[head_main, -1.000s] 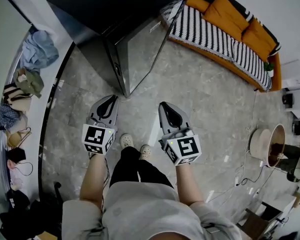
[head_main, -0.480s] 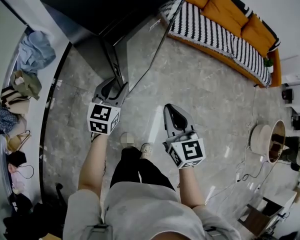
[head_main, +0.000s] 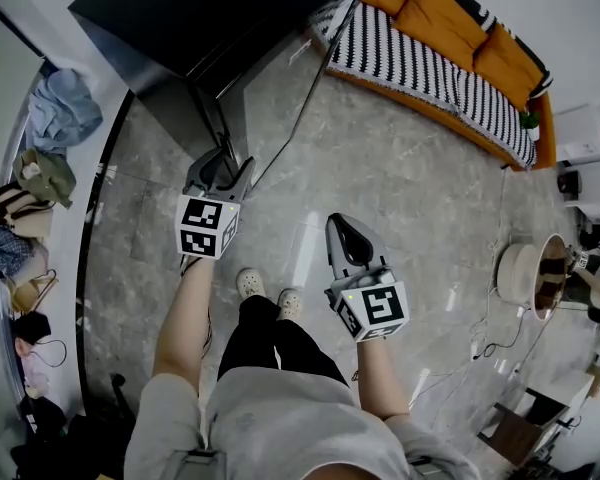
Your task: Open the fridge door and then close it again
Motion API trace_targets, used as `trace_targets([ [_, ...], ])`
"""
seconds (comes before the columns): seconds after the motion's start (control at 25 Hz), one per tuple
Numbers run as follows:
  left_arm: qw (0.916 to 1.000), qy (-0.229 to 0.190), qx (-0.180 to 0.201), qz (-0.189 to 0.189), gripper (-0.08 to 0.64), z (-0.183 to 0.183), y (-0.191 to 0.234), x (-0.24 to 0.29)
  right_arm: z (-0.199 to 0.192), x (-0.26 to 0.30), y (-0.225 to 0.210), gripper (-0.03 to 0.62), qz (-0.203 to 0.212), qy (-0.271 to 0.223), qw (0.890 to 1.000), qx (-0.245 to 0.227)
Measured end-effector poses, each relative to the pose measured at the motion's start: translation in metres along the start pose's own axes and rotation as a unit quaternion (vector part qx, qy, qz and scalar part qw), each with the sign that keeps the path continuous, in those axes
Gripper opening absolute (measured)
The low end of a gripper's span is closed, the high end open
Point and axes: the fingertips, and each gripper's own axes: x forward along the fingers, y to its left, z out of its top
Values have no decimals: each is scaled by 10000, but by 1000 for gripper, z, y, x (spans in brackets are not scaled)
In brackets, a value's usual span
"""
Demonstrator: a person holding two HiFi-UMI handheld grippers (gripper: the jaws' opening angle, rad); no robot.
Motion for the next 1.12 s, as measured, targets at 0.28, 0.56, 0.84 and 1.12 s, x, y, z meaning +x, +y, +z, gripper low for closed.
trace_targets([
  [0.28, 9998, 65, -71, 168, 162, -1, 2, 6, -4, 1, 1, 25, 16, 37, 10000, -21],
  [0.56, 9978, 204, 7, 633, 46, -1, 15, 4, -7, -1, -1, 25, 22, 61, 10000, -3],
  [0.84, 9955, 203, -54, 924, 44, -2, 15, 1, -7, -4, 0, 25, 78, 61, 10000, 13],
  [1.12, 9939, 152, -171, 1082, 43, -1, 14, -2, -6, -7, -7, 25, 103, 37, 9999, 33],
])
